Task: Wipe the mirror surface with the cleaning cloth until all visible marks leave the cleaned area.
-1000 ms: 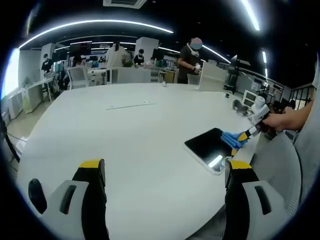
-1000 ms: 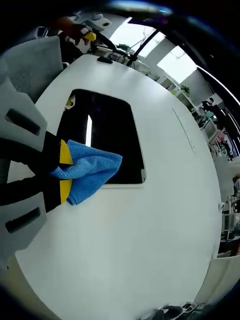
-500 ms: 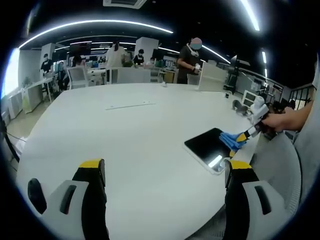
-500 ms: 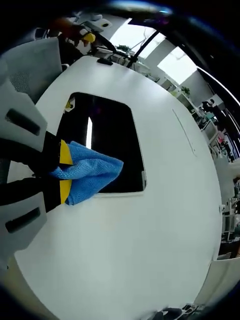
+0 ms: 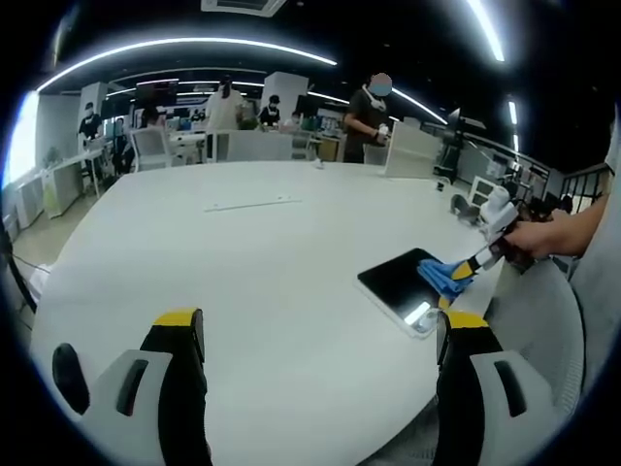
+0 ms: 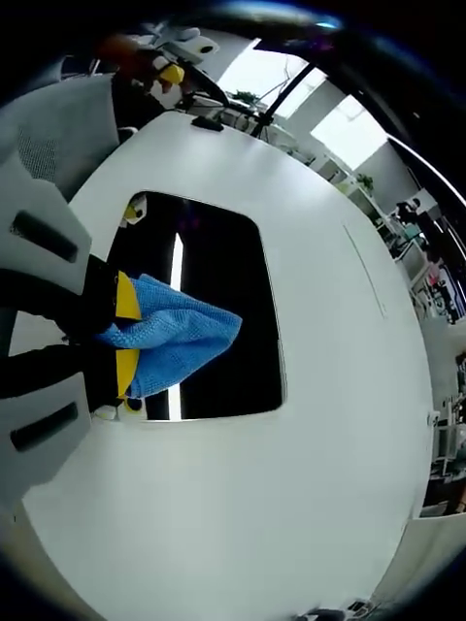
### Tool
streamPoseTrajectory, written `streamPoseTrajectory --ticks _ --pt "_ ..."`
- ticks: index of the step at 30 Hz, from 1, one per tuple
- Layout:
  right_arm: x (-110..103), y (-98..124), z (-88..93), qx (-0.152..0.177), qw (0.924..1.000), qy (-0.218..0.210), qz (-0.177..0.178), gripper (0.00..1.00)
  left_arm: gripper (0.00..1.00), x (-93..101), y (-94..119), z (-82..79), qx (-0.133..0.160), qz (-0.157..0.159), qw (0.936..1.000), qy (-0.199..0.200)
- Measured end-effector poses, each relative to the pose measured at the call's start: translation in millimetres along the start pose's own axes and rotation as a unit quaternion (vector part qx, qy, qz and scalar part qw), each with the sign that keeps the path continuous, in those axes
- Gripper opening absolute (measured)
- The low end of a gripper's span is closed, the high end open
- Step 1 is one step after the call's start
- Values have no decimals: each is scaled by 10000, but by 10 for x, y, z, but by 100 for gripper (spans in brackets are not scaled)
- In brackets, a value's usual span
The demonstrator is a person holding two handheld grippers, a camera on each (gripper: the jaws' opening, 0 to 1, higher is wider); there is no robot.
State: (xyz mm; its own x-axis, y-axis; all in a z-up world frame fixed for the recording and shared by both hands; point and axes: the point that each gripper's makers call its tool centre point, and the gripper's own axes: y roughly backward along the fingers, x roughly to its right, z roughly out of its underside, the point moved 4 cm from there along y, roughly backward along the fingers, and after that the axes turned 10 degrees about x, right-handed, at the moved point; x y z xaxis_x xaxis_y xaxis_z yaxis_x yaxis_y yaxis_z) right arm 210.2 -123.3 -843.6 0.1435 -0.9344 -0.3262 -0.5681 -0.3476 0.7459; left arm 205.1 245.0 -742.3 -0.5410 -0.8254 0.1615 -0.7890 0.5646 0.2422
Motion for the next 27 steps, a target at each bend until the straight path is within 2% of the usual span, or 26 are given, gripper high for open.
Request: streamPoseTrajectory --ticks 7,27 --pt "-112 -96 0 -9 10000 15 -90 2 99 -20 10 15 -17 14 10000 11" --pt "-522 -192 1 -126 9992 220 -299 2 99 -75 -25 32 -21 81 10000 24"
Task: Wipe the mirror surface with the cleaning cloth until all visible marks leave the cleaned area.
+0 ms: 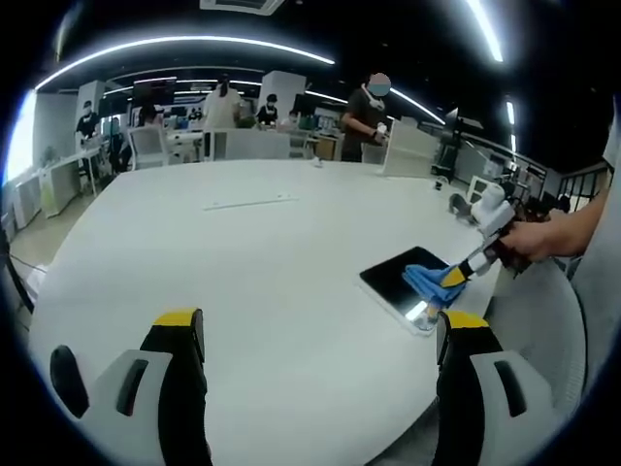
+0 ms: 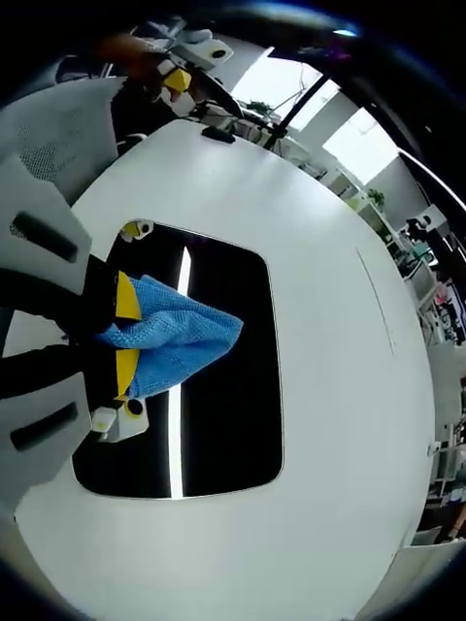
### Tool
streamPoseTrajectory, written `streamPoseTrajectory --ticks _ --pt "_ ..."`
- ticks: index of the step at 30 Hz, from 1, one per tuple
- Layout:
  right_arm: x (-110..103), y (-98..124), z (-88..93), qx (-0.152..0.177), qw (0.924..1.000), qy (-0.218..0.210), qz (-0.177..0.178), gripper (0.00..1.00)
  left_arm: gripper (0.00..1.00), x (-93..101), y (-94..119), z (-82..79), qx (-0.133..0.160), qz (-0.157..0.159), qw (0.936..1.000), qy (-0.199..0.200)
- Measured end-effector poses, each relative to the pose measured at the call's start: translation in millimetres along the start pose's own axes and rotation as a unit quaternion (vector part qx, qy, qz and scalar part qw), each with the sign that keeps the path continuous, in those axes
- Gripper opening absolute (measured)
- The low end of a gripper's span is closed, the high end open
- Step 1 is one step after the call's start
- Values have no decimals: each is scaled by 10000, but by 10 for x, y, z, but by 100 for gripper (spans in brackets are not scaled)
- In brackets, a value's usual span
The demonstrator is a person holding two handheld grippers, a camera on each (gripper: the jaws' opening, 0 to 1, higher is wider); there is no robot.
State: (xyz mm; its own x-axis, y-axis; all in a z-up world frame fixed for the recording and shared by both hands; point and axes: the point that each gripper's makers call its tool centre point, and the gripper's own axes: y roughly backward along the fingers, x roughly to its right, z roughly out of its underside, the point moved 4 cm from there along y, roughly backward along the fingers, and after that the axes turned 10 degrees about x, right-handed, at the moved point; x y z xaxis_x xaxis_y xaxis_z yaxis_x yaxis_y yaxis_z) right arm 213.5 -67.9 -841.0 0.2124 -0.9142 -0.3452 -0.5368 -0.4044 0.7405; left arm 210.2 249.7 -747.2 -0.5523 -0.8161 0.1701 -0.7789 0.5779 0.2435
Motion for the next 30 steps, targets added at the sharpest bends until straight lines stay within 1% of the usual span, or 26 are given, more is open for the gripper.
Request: streamPoseTrajectory --ticks 8,12,17,30 --pt "-110 -100 -18 -67 9999 65 -122 2 99 1 13 37 -15 -15 10000 26" --pt "-197 -112 -19 -90 9997 109 -179 2 99 30 30 40 -20 -32 10000 34" --pt "-241 -207 -34 -116 9995 169 -238 2 99 33 47 50 -21 -50 10000 48" --pt "-406 -219 -22 -145 9992 216 -313 2 99 21 44 53 4 -63 10000 63"
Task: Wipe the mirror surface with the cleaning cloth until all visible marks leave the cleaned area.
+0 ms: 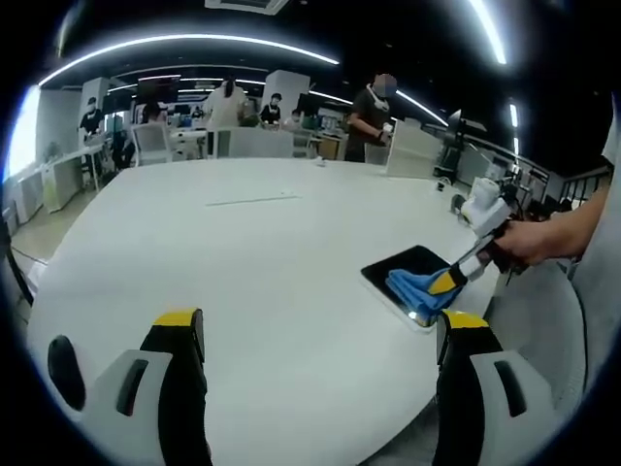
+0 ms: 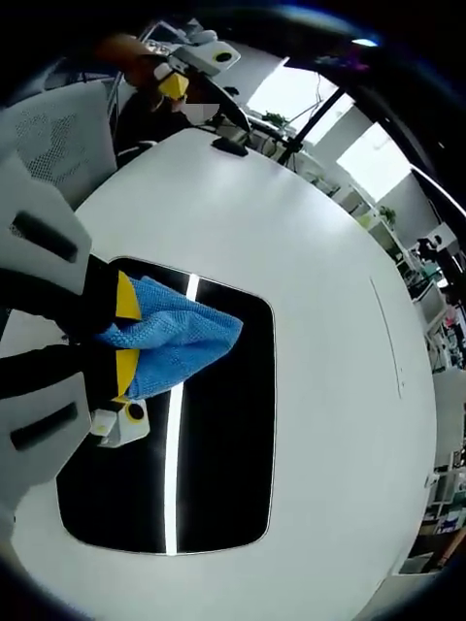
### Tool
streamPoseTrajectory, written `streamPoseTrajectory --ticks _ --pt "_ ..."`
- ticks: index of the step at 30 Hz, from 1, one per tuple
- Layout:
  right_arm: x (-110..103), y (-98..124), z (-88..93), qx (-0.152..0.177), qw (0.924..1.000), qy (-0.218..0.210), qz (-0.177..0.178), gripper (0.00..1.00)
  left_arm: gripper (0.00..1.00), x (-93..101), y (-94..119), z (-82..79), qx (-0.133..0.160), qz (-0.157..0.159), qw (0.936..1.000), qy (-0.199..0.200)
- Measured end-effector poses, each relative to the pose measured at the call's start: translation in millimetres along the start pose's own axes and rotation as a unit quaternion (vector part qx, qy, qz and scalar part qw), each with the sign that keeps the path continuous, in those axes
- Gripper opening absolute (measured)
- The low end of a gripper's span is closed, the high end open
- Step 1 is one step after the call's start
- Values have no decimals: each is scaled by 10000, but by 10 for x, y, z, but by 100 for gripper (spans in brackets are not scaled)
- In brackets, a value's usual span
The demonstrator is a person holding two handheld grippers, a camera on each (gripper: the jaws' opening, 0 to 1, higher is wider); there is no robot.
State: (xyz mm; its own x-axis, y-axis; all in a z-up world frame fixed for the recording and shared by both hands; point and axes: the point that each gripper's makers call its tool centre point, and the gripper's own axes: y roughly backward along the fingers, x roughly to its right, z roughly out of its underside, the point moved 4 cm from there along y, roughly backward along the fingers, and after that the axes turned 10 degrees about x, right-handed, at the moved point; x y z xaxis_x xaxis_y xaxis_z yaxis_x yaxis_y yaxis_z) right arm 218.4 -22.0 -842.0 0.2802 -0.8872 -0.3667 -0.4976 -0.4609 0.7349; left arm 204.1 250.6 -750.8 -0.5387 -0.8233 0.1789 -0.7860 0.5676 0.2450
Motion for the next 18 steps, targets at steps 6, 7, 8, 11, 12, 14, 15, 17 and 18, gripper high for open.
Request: streamPoseTrajectory --ticks 6,7,8,11,12,14,15,17,18 --pt "-96 -47 0 -14 10000 31 -59 2 99 7 2 0 0 2 10000 -3" --pt "-106 -58 0 -14 10000 46 -66 2 99 12 4 -2 -2 3 10000 -4" --pt "-119 -69 -2 -16 10000 51 -79 2 99 11 5 -2 -1 1 10000 -1" --pt "-159 -78 -2 -29 9999 72 -111 2 99 -1 10 -1 5 -16 10000 4" --pt "-187 -78 4 -39 9999 94 -135 2 99 2 12 -4 7 -20 10000 7" --pt "-199 -94 3 -33 9997 184 -149 2 99 9 13 -7 8 -19 10000 5" --pt "-205 -89 4 -33 9997 181 -149 2 99 11 13 -6 9 -19 10000 5" --pt "-211 -78 2 -28 9998 154 -156 2 99 14 15 -2 5 -16 10000 5" --pt "-215 -78 2 -24 9997 155 -160 2 99 15 15 -1 3 -15 10000 3"
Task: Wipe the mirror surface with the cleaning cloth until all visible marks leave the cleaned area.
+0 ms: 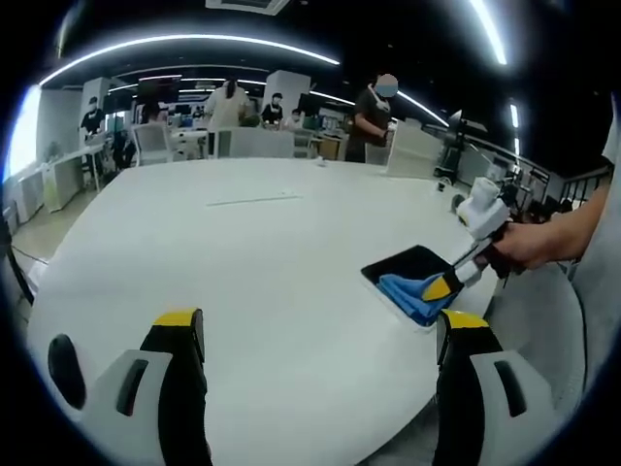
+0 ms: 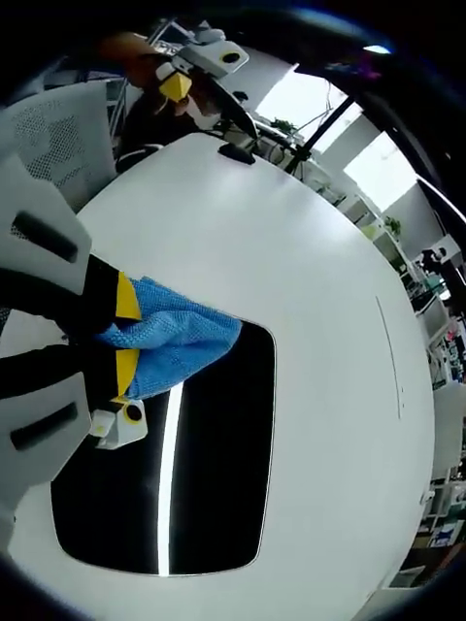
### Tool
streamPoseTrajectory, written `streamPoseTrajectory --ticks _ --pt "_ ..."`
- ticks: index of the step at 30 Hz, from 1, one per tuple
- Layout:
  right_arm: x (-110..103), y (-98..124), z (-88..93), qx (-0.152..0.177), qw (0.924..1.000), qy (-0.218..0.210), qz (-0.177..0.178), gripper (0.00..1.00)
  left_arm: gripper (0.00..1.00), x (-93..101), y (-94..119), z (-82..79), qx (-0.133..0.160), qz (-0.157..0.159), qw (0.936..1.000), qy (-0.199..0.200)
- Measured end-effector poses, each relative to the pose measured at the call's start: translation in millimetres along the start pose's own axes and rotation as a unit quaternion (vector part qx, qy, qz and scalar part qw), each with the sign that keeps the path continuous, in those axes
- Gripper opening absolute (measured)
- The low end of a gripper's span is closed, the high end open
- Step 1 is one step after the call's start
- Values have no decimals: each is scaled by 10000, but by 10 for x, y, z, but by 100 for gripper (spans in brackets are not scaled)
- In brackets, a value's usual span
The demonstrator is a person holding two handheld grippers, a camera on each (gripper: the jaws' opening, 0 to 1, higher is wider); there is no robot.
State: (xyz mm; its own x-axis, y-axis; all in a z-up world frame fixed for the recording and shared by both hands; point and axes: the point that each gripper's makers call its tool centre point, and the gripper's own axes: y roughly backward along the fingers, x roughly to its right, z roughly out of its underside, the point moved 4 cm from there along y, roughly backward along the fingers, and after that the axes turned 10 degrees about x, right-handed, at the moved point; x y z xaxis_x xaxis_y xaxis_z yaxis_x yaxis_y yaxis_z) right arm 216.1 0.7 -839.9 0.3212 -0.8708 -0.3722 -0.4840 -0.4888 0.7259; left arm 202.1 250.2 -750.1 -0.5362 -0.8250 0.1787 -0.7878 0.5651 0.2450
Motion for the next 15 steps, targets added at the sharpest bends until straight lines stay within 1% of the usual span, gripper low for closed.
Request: streamPoseTrajectory --ticks 6,10,12,15 --pt "15 -21 2 13 10000 7 -15 2 99 -5 3 3 -8 2 10000 -3" --pt "-8 15 4 13 10000 -23 -15 2 99 -18 1 6 -16 8 10000 -16" --pt "-22 25 4 7 9999 132 -46 3 99 -20 1 3 -15 9 10000 -15" --pt "-16 21 2 5 9999 103 -32 3 99 -25 2 1 -21 4 10000 -18"
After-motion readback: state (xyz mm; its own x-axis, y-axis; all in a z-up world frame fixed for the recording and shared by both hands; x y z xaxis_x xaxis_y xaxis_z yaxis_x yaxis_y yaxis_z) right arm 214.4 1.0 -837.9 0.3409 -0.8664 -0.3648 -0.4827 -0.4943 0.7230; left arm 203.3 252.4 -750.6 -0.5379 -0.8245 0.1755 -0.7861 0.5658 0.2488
